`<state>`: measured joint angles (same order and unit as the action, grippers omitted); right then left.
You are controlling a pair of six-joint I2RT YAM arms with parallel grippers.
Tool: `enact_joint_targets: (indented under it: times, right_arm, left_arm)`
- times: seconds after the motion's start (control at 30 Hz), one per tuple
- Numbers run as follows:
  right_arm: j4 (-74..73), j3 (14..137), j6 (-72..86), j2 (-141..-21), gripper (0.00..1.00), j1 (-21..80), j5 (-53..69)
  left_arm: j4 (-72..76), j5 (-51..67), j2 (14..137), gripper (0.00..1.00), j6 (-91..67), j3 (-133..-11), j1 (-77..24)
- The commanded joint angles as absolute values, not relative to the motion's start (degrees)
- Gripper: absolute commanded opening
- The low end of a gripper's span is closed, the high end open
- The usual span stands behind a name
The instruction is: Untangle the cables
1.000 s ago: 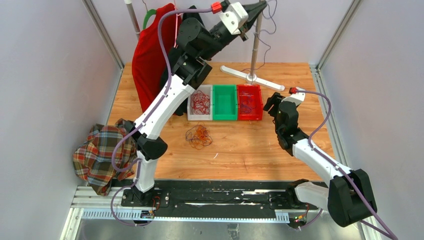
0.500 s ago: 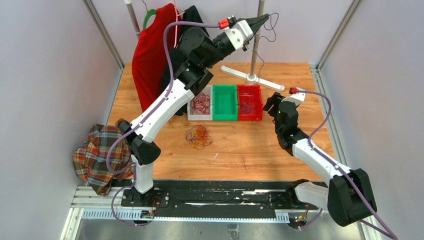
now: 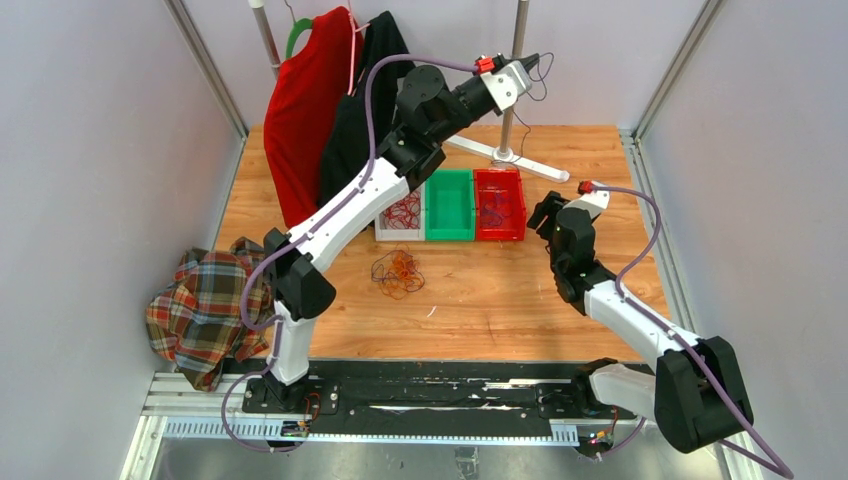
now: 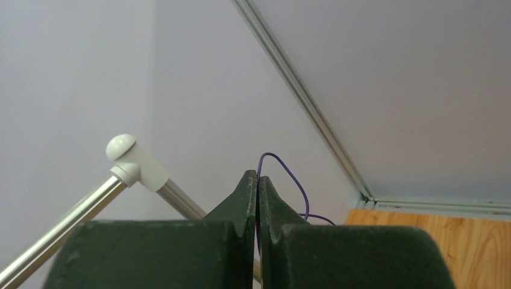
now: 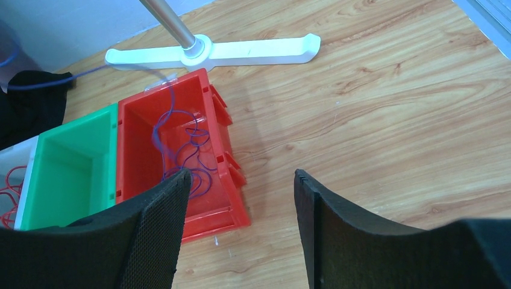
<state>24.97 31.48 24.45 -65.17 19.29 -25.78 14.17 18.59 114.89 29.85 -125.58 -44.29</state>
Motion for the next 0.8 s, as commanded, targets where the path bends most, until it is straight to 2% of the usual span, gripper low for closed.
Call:
enact_joint_targets:
  times: [0.0,0.47,0.63,0.77]
  right_arm:
    - [25.79,30.81,25.67,-64.04,0.63,18.11,-26.54]
    - [24.79,29.16,26.57,-61.06,0.65,16.76,-27.84]
    - [24.52,28.83,27.01,-60.85,0.65,16.55,-28.38]
    - [24.36,28.96,27.91,-61.28,0.65,16.07,-28.56]
  left_arm:
    - [15.79,16.45,115.62,0.00,30.61,-125.76,-44.12]
    - [15.27,9.93,109.65,0.00,29.68,-101.66,-44.03]
    - [8.64,10.02,110.95,0.00,28.96,-102.21,-44.03]
    - [-2.56,10.68,115.57,0.00,25.48,-109.73,-43.96]
